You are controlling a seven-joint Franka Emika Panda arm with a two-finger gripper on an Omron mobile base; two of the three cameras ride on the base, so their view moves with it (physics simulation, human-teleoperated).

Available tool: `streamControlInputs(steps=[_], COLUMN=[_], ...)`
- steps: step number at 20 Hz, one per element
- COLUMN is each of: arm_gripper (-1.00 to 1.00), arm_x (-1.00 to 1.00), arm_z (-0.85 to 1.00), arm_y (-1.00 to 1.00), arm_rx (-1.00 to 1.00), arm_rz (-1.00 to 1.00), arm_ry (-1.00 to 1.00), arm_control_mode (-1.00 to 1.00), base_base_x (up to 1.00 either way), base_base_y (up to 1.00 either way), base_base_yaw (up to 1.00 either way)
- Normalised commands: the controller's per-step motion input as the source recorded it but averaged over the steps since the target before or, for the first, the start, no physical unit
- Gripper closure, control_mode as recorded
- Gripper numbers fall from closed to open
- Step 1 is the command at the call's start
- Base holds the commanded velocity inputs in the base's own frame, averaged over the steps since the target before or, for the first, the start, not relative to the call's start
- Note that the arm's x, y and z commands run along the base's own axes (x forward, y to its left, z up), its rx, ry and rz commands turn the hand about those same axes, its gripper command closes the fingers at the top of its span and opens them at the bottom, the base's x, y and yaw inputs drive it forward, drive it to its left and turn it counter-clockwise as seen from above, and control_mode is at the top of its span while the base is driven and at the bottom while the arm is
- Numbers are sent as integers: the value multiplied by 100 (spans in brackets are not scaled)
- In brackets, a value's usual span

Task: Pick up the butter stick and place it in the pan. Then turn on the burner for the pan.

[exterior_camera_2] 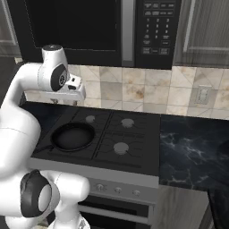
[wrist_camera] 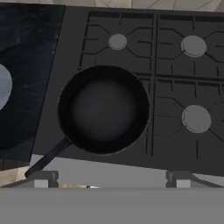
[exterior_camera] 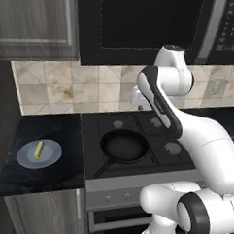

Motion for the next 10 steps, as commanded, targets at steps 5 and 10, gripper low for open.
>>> streamControlInputs(steps=[5,10], arm_gripper=[-100,-100], arm_x=[0,-7], arm_z=[-30,-39], arm_y=[70,61], arm_rx=[0,0], arm_rz=[0,0], arm_ry=[10,6], arm_control_mode=[-100,-100], base_base_x=[0,0], base_base_y=[0,0], base_base_yaw=[0,0])
